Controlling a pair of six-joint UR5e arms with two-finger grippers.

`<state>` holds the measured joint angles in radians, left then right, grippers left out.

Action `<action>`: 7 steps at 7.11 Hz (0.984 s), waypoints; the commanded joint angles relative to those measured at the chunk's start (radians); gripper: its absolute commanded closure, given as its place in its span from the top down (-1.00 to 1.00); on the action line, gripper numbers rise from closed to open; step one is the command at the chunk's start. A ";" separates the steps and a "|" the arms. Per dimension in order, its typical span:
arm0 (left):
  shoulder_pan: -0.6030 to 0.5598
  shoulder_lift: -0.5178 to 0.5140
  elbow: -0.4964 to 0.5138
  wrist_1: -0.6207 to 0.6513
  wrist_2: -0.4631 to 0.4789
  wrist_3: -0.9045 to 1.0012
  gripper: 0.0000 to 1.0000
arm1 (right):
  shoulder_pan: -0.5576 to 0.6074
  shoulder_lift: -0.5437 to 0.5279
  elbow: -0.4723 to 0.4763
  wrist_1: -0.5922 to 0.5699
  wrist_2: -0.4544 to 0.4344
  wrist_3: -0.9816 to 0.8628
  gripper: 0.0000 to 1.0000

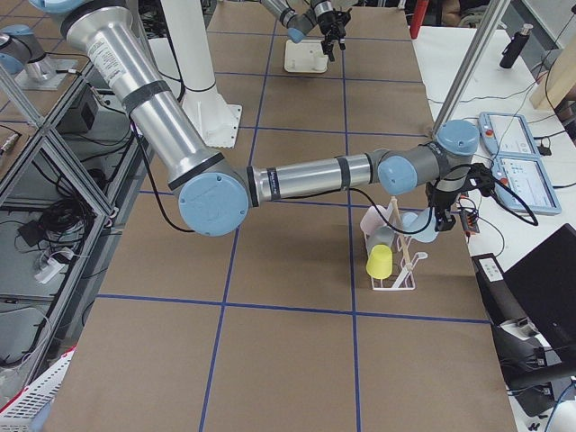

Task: Transfer IKEA cup to right arm and place on rack

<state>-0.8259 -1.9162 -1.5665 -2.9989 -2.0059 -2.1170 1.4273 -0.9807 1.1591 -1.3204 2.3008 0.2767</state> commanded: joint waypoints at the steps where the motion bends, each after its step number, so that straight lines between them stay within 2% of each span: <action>1: 0.001 0.002 -0.001 0.000 0.003 0.000 1.00 | -0.019 0.002 -0.016 0.000 -0.003 0.004 -0.58; 7: 0.002 0.017 -0.007 -0.002 0.007 0.000 1.00 | -0.033 0.011 -0.050 0.004 -0.006 0.002 -0.59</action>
<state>-0.8243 -1.8993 -1.5737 -3.0004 -1.9990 -2.1169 1.3988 -0.9710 1.1165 -1.3174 2.2962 0.2794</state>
